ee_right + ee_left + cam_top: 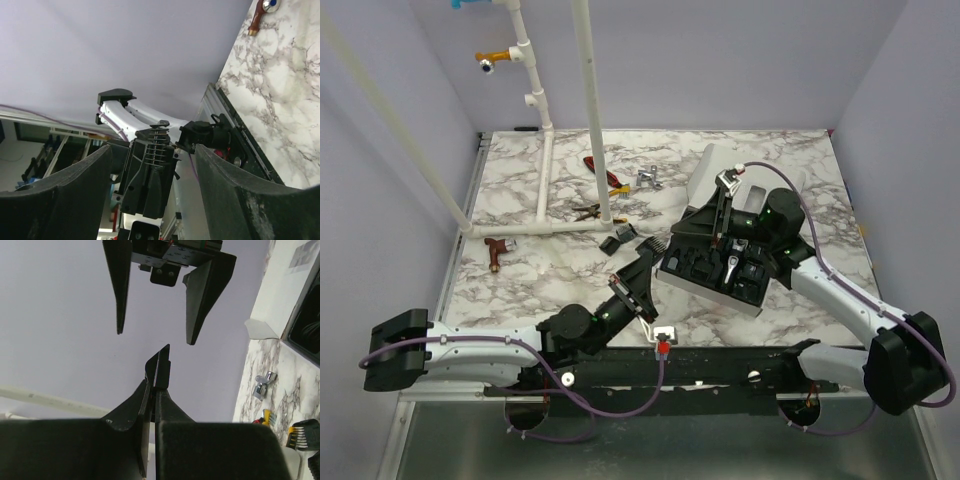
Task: Sort the hair-cutting tools
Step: Pick up the haircut tool at the center of the board, then adjust the storage box at the center of the board.
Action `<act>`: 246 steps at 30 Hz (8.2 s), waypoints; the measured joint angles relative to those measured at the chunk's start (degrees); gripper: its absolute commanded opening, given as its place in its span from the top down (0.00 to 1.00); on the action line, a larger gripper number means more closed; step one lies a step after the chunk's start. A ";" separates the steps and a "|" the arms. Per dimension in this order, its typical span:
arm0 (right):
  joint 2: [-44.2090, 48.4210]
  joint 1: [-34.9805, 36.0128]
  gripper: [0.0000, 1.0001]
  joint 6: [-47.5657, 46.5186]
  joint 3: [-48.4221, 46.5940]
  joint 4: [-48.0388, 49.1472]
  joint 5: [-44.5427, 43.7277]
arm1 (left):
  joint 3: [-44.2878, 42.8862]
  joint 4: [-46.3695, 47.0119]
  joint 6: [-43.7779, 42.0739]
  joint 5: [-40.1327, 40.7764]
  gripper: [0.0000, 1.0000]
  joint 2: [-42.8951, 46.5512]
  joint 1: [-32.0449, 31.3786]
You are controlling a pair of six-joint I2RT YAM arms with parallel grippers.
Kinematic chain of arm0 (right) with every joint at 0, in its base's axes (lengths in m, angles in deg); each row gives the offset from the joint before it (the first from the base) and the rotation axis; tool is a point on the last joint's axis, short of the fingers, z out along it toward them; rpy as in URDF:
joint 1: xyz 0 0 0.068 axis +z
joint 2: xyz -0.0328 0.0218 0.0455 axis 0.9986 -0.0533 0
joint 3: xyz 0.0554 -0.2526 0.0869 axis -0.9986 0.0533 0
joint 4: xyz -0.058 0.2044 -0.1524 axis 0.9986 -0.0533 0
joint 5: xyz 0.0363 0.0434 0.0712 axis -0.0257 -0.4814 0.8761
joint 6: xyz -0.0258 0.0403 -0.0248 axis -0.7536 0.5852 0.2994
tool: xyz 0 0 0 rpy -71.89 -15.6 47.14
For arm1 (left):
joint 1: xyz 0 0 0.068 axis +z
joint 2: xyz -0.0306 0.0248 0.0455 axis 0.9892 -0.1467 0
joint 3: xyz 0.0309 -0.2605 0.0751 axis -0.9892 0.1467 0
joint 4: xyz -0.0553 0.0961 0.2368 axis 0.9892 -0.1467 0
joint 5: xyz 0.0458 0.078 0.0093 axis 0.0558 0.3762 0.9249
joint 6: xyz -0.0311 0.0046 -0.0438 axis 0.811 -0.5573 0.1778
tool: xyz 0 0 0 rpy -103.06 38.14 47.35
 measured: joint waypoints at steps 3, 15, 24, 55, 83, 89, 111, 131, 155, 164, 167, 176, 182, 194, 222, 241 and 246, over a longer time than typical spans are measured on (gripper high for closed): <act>-1.55 0.00 0.32 1.33 0.04 1.18 1.46 | 0.00 1.77 -0.52 0.00 1.00 -0.70 -0.11; -6.10 0.00 0.50 14.34 3.96 19.61 5.84 | 0.00 7.08 -1.97 -0.02 1.00 -4.22 -1.86; -6.19 1.27 0.55 14.97 3.93 21.09 7.74 | -0.02 14.23 -4.79 0.00 1.00 -8.46 -2.25; -8.92 2.19 0.99 26.97 4.85 36.65 9.94 | -0.42 22.82 -6.36 -0.22 1.00 -10.97 -3.28; 0.31 1.77 0.99 4.11 -1.92 15.72 1.90 | -1.75 29.77 4.55 15.47 0.02 -3.32 -3.32; 7.93 1.75 0.99 -16.98 -10.32 -6.08 -10.12 | -12.15 -5.86 41.46 15.52 0.01 13.73 1.62; 26.01 1.53 0.99 -30.25 5.90 -14.80 -21.18 | -11.93 -21.29 131.23 -41.09 0.12 9.75 35.06; 33.07 1.53 0.99 -17.81 19.67 6.73 -20.20 | -8.28 18.05 156.26 -69.68 0.26 -6.91 40.96; 26.88 1.51 0.99 -7.65 22.47 31.23 -15.19 | -13.44 9.42 151.40 -67.58 0.55 -8.35 35.89; 28.06 1.51 0.99 -7.54 22.51 31.21 -15.19 | -15.23 4.09 147.97 -62.27 0.58 -9.07 33.44; 28.13 1.51 0.99 -7.54 22.56 31.21 -15.17 | -15.34 3.76 147.29 -61.18 0.58 -9.14 33.03; 28.13 1.51 0.99 -7.52 22.95 31.06 -15.17 | -17.00 3.65 146.49 -60.02 0.69 -10.27 31.95; 28.11 1.51 0.99 -7.52 23.17 31.04 -15.17 | -17.73 3.41 145.39 -59.89 0.85 -10.29 30.84; 31.12 1.42 0.34 -10.47 22.69 22.97 -15.34 | -17.73 3.41 144.69 -59.89 1.00 -10.29 30.77; 25.44 -0.17 0.16 -16.04 9.84 -56.89 -85.35 | -21.11 -11.87 141.79 -61.90 1.00 -23.06 38.16; 3.34 -22.25 0.26 -26.29 14.25 -37.42 -64.46 | -12.31 -11.06 141.79 -62.18 1.00 -13.05 39.19; 3.08 -22.25 0.36 -30.82 14.75 -33.33 -58.69 | -11.78 -9.81 141.39 -63.43 1.00 -12.83 39.19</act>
